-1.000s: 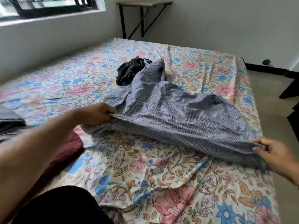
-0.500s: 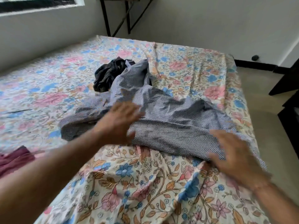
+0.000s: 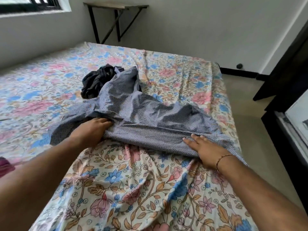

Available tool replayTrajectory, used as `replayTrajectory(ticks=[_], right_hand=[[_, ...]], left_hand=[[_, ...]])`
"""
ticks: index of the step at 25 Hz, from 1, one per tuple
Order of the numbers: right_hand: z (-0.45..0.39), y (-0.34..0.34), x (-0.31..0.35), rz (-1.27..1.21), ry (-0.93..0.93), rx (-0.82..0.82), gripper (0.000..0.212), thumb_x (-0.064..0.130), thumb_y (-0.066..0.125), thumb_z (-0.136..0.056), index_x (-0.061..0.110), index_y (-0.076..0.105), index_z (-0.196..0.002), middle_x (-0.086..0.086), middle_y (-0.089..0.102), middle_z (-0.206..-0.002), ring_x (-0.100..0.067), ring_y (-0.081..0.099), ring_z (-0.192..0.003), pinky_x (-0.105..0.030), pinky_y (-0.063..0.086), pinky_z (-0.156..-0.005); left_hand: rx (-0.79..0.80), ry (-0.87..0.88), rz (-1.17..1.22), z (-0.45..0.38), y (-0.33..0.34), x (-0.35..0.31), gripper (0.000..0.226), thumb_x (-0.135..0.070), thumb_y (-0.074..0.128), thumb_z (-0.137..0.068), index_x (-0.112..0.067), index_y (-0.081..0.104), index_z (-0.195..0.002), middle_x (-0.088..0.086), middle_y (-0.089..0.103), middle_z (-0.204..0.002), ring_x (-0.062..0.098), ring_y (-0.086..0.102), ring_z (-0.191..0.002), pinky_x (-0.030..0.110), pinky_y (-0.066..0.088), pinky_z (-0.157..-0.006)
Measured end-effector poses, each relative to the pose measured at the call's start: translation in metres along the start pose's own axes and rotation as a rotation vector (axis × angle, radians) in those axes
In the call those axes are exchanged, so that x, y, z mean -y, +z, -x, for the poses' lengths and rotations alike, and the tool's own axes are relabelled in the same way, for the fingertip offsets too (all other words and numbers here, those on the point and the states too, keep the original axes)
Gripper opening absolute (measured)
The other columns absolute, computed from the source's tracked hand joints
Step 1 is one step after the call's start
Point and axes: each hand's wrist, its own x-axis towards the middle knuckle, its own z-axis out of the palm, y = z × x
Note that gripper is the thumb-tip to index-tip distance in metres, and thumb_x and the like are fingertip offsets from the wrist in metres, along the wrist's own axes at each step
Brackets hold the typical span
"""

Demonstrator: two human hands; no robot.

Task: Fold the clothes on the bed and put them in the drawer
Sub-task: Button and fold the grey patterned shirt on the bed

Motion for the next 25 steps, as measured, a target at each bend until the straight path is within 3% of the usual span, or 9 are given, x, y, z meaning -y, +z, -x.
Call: replayTrajectory(ticks=[3, 9, 13, 15, 17, 19, 20, 23, 25], right_hand=[[0.007, 0.0, -0.019, 0.051, 0.032, -0.022, 0.111, -0.027, 0.037, -0.085, 0.043, -0.001, -0.162, 0.0, -0.008, -0.173, -0.033, 0.006, -0.159, -0.047, 0.023, -0.126], [0.084, 0.011, -0.018, 0.088, -0.033, 0.03, 0.102, -0.023, 0.035, -0.087, 0.04, 0.01, -0.163, 0.003, -0.001, -0.173, -0.027, 0.017, -0.157, -0.039, 0.03, -0.122], [0.143, 0.047, -0.007, 0.024, -0.054, 0.141, 0.103, -0.014, 0.043, -0.089, 0.044, -0.001, -0.162, 0.006, -0.013, -0.171, -0.025, 0.003, -0.159, -0.038, 0.019, -0.127], [0.154, 0.051, -0.011, -0.032, -0.034, 0.226, 0.102, 0.011, 0.057, -0.093, 0.049, -0.012, -0.157, 0.007, -0.024, -0.167, -0.026, -0.009, -0.158, -0.041, 0.009, -0.129], [0.161, 0.044, -0.008, -0.068, -0.037, 0.245, 0.105, 0.063, 0.063, -0.083, 0.048, -0.01, -0.157, 0.005, -0.021, -0.167, -0.025, -0.007, -0.159, -0.038, 0.006, -0.129], [0.159, 0.028, 0.007, -0.101, -0.054, 0.192, 0.127, 0.102, 0.043, -0.061, 0.036, 0.008, -0.163, 0.003, 0.001, -0.172, -0.018, 0.011, -0.158, -0.032, 0.015, -0.128], [0.158, 0.02, 0.025, -0.102, -0.089, 0.145, 0.123, 0.1, 0.041, -0.066, 0.033, 0.013, -0.164, 0.005, 0.01, -0.172, -0.015, 0.018, -0.157, -0.03, 0.02, -0.126], [0.152, 0.006, 0.108, -0.127, -0.279, -0.12, 0.08, 0.055, 0.057, -0.099, 0.034, 0.015, -0.163, 0.012, 0.014, -0.169, -0.01, 0.018, -0.156, -0.027, 0.02, -0.124], [0.141, 0.0, 0.175, -0.232, -0.433, -0.201, 0.071, 0.043, 0.056, -0.102, 0.034, 0.02, -0.162, 0.014, 0.017, -0.168, -0.008, 0.015, -0.155, -0.022, 0.013, -0.122]], left_hand=[[0.157, 0.016, 0.046, -0.003, -0.015, 0.0, 0.068, -0.018, 0.052, -0.103, -0.036, 0.026, -0.163, -0.002, 0.027, -0.17, 0.025, 0.037, -0.151, 0.045, 0.031, -0.125], [0.3, 0.241, -0.087, 0.082, -0.037, -0.013, 0.076, -0.052, 0.05, -0.104, -0.032, 0.011, -0.166, 0.0, 0.012, -0.174, 0.021, 0.017, -0.16, 0.039, 0.02, -0.129], [0.354, 0.215, -0.205, 0.153, -0.038, -0.03, 0.073, -0.032, 0.04, -0.105, -0.037, 0.0, -0.166, -0.003, 0.001, -0.175, 0.02, 0.006, -0.161, 0.046, 0.024, -0.128], [0.421, 0.198, -0.27, 0.16, -0.039, -0.035, 0.084, -0.045, 0.048, -0.1, -0.035, -0.005, -0.166, -0.002, -0.002, -0.175, 0.023, 0.005, -0.161, 0.05, 0.026, -0.125], [0.534, 0.215, -0.194, 0.16, -0.051, -0.037, 0.096, -0.059, 0.058, -0.09, -0.033, 0.006, -0.167, -0.001, 0.011, -0.174, 0.025, 0.017, -0.159, 0.05, 0.026, -0.126], [0.414, 0.174, 0.205, 0.164, -0.074, -0.035, 0.086, -0.062, 0.058, -0.081, -0.03, 0.04, -0.158, 0.004, 0.05, -0.157, 0.025, 0.052, -0.138, 0.046, 0.042, -0.116], [0.221, 0.115, 0.422, 0.166, -0.085, -0.029, 0.077, -0.058, 0.06, -0.079, -0.027, 0.054, -0.149, 0.003, 0.065, -0.14, 0.023, 0.064, -0.122, 0.045, 0.05, -0.107], [-0.235, -0.164, 0.592, 0.172, -0.09, 0.001, 0.065, -0.03, 0.076, -0.086, -0.025, 0.053, -0.147, 0.005, 0.068, -0.127, 0.026, 0.066, -0.113, 0.044, 0.055, -0.097], [-0.144, -0.342, 0.458, 0.183, -0.076, 0.02, 0.09, -0.03, 0.078, -0.085, -0.02, 0.031, -0.161, 0.015, 0.062, -0.138, 0.034, 0.059, -0.125, 0.044, 0.051, -0.1]])
